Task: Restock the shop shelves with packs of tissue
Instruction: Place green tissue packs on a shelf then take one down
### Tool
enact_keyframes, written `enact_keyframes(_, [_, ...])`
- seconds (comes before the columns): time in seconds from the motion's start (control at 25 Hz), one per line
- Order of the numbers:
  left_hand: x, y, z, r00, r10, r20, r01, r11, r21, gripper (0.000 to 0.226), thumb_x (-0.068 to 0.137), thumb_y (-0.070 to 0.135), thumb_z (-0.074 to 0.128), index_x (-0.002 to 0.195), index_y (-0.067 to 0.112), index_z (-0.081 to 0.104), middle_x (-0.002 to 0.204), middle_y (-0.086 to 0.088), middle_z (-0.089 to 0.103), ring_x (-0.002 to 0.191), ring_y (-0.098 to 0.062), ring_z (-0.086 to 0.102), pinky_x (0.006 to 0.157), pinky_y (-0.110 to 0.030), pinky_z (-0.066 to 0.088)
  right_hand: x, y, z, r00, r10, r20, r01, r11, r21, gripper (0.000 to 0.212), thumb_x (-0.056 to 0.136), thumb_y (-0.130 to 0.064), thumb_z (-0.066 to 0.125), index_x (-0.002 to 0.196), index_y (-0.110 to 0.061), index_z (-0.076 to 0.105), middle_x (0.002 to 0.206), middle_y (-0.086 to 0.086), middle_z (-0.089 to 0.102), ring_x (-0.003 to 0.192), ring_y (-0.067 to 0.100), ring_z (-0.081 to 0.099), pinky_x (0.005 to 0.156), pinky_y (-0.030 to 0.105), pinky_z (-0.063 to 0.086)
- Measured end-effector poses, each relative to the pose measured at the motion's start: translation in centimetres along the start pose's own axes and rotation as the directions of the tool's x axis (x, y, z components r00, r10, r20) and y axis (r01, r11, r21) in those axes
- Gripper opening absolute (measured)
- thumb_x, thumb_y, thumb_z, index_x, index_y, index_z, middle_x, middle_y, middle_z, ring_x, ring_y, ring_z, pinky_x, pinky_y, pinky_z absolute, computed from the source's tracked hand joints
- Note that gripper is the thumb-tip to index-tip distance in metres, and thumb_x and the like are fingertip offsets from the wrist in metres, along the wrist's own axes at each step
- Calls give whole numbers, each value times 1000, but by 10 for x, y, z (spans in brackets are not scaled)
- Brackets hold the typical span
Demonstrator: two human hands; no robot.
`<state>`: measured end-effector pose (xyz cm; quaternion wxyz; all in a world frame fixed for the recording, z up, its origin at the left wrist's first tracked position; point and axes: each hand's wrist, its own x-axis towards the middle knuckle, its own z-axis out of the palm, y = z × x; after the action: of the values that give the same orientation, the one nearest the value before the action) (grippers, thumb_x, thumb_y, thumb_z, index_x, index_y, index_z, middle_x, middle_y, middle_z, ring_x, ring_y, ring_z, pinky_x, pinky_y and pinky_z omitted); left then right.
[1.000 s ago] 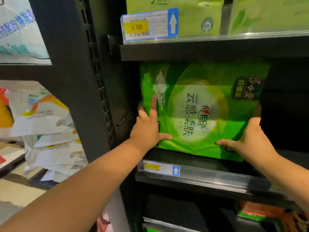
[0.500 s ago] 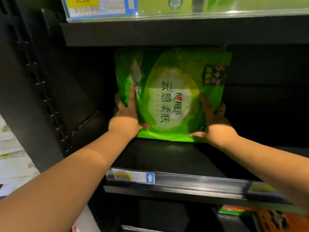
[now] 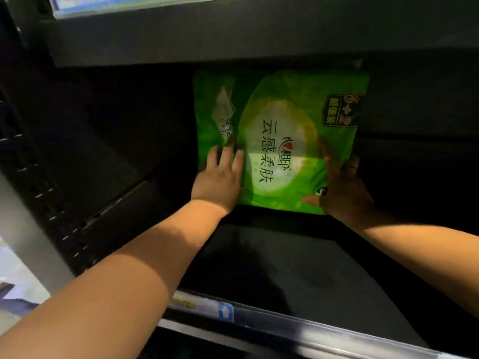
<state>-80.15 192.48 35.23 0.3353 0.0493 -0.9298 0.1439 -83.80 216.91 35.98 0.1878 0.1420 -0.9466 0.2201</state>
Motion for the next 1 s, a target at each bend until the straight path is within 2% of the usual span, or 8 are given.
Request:
enact_keyframes(0.08, [6,2,9,1000,16,-27,-15,999,47,79,73,44,76,134,16,33,135,-11,50,118,-37,52,53,-31,55,9,4,7,1000,6,-16,-6,1000,-1,132,62,-37,88,133,-60,-21,152,29,3,120,48,49,96,47,48])
enact_keyframes(0.16, [14,-1,13,998,40,-53,-36,997,63,84,63,43,82,128,16,36,128,-14,55,108,-40,58,47,-31,53,17,6,15,1000,13,-22,-14,999,-42,132,63,-40,86,130,-60,-25,151,26,5,116,47,52,92,49,51])
enact_keyframes(0.32, [19,2,25,996,90,-12,-88,993,82,71,82,34,67,142,15,34,146,-20,37,123,-44,46,74,-41,56,23,7,22,999,39,-14,-41,985,-169,123,68,-51,78,128,-52,-28,151,29,4,120,47,50,92,48,48])
enact_keyframes(0.44, [22,2,22,998,55,17,-56,995,79,72,74,32,75,137,13,45,141,-22,43,116,-45,51,81,-43,55,23,6,23,997,73,20,-65,963,-262,118,72,-62,69,123,-49,-37,153,32,-3,129,46,42,95,48,46])
enact_keyframes(0.56, [21,2,21,993,73,91,-72,997,-15,76,87,30,63,149,15,22,155,-21,17,134,-44,29,101,-47,42,20,3,15,994,93,56,-70,946,-318,117,77,-63,65,119,-49,-43,154,31,-3,130,44,40,95,47,45])
enact_keyframes(0.64, [16,0,10,988,79,133,-65,992,-108,81,87,36,60,150,20,12,157,-15,5,140,-38,18,102,-46,41,16,2,6,990,106,98,-63,930,-363,115,83,-58,63,125,-49,-44,156,28,0,129,42,41,93,47,45])
enact_keyframes(0.8, [5,-2,-34,976,138,170,-104,974,-199,93,81,50,64,150,27,7,154,-7,22,142,-29,20,111,-44,32,-3,1,-24,990,56,132,21,853,-522,88,89,-49,50,145,-47,-18,146,18,25,128,41,34,93,52,43])
enact_keyframes(1.0, [-28,-6,-88,949,235,209,-160,932,-324,84,84,58,57,150,29,14,154,-5,28,141,-28,27,114,-44,28,-68,-15,-54,998,-11,54,38,847,-530,84,80,-71,47,149,-35,15,137,16,42,119,42,42,93,52,45])
